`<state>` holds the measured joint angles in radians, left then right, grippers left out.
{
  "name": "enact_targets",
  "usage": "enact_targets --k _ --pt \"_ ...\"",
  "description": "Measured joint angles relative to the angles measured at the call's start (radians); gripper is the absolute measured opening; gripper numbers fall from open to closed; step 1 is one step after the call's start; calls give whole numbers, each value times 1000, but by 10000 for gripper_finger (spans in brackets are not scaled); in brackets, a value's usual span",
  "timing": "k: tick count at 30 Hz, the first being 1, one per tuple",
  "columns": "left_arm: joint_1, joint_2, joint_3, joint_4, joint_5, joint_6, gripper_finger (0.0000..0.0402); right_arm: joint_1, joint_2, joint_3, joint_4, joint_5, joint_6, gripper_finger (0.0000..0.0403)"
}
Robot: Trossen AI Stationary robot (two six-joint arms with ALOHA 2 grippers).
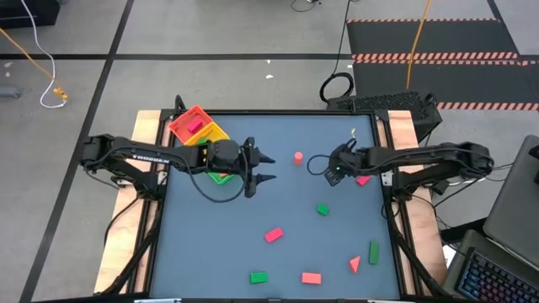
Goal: Sort & place blocks by color
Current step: Put the red block into the orange basket
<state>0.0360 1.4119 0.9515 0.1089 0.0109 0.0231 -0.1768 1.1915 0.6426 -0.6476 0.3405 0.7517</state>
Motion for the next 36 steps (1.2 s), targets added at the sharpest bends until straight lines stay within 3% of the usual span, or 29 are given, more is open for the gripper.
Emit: enact_targets --k 7,27,31,36 --pt "-50 -7 0 -65 -1 28 241 1 35 0 13 52 -6 199" --pt "-82 -36 0 -89 -11 21 241 0 38 -153 227 56 -27 198" --pt "-83 -35 0 -91 -10 21 241 0 38 -168 232 56 -30 178" --pt "-83 -35 0 -91 -11 23 241 0 38 -172 234 85 -47 120"
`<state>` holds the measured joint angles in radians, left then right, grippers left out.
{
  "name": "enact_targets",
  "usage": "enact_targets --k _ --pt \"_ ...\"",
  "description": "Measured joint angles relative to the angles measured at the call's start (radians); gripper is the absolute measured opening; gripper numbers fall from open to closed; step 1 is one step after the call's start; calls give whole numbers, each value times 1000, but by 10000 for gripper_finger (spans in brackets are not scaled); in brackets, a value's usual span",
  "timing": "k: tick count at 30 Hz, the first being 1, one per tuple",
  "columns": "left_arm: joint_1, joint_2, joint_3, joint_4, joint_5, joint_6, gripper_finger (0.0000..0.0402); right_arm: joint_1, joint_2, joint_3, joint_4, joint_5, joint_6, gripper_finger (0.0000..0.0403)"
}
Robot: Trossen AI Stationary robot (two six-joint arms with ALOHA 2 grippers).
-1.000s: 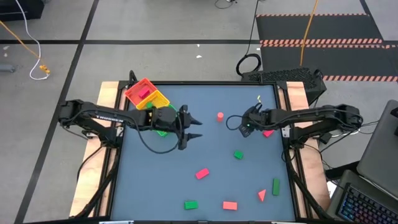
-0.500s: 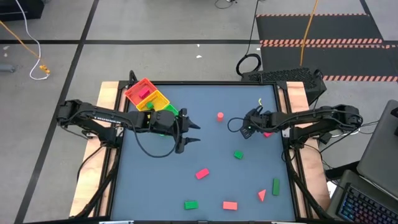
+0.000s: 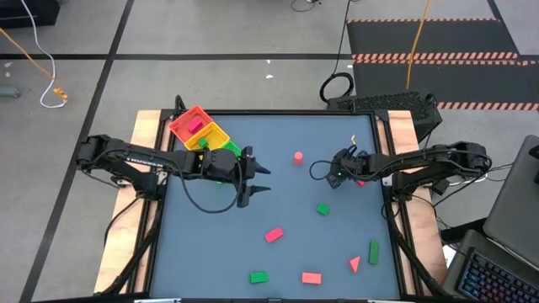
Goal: Sort & place blocks by color
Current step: Put the red block into the orange basket
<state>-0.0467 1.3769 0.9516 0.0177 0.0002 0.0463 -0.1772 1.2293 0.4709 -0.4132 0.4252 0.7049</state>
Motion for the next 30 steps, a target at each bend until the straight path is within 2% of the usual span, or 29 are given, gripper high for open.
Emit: enact_targets --k 6,9,16,20,25,27,30 --pt "0 0 0 0 0 0 241 0 0 0 42 20 -68 21" --pt "0 0 0 0 0 -3 241 0 0 0 51 19 -90 9" --pt "0 0 0 -2 0 -3 241 0 0 0 42 17 -182 71" --pt "0 0 0 -17 0 -4 241 5 -12 0 43 8 -205 131" --pt "0 0 0 -25 0 -5 241 18 -67 0 58 -9 -312 212" --pt "0 0 0 -39 0 -5 241 18 -96 0 57 2 -364 240" --pt "0 0 0 -50 0 -2 241 11 -132 0 65 73 -410 273"
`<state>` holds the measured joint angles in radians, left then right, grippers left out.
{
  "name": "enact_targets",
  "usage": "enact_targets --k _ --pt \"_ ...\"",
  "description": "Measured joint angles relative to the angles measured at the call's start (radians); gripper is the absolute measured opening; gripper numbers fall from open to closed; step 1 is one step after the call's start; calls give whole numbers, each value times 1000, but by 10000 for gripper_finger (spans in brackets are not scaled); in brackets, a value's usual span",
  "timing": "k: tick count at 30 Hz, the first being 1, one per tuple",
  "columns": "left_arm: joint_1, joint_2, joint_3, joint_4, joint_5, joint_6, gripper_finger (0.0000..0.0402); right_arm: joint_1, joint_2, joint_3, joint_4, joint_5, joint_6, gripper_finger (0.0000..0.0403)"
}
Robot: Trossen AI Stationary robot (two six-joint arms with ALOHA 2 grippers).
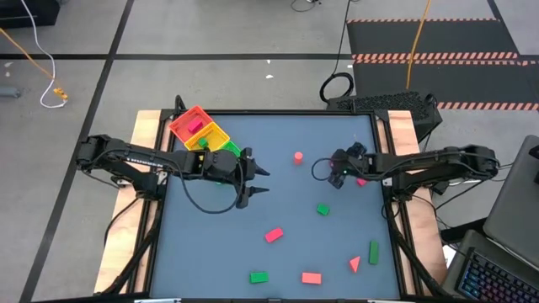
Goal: Sort & place blocks by color
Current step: Put the red block into the orange basket
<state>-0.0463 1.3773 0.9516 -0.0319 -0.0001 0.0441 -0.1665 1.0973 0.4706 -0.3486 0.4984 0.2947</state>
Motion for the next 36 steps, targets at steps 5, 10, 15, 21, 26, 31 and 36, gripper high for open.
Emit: enact_targets --k 5,10,15,21,26,31,36 --pt "0 0 0 1 0 0 241 -56 -5 -4 30 -13 -25 296" --pt "0 0 0 4 0 2 241 -106 25 -65 120 -81 -68 292" --pt "2 0 0 6 0 3 241 -127 31 -137 309 -143 -163 271" --pt "9 0 0 6 -1 3 241 -130 31 -187 399 -190 -209 237" --pt "9 0 0 7 -1 3 241 -131 31 -201 393 -240 -186 198" --pt "9 0 0 7 -1 0 241 -131 31 -203 432 -241 -214 156" --pt "9 0 0 6 -1 0 241 -131 31 -202 513 -241 -227 142"
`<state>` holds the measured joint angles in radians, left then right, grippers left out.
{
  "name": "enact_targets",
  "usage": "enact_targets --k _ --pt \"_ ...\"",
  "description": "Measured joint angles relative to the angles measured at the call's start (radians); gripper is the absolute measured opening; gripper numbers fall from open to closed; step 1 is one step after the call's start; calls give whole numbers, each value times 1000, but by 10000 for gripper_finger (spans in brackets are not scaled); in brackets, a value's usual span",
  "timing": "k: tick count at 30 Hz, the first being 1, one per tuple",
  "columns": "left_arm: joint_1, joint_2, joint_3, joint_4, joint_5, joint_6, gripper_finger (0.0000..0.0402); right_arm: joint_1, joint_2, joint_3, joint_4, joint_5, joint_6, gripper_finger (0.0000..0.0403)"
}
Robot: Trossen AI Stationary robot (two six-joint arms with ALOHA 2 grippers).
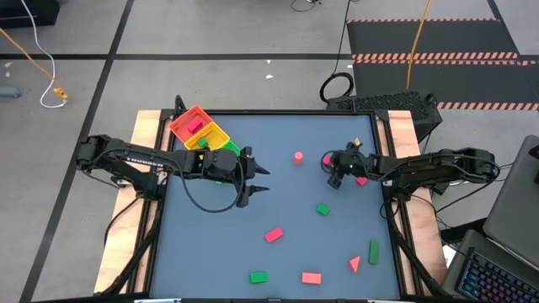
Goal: Sort & place blocks by color
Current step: Put the red block into the orange basket
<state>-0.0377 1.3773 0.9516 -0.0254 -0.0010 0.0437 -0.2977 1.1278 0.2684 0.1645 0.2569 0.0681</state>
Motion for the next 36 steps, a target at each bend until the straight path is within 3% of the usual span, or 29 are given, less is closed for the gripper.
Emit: enact_targets --k 6,9,14,21,28,36 --pt "0 0 0 0 0 0 241 -3 0 0 10 3 5 149" --pt "0 0 0 -1 0 0 241 -3 0 0 24 3 25 129" --pt "0 0 0 -2 -1 7 241 19 0 0 164 -8 0 117" --pt "-1 0 0 8 -27 69 241 62 0 0 473 -189 -14 117" --pt "-31 39 0 138 11 140 241 167 0 1 757 -236 -84 119" --pt "5 144 0 310 -26 48 241 274 12 26 763 -233 -197 119"
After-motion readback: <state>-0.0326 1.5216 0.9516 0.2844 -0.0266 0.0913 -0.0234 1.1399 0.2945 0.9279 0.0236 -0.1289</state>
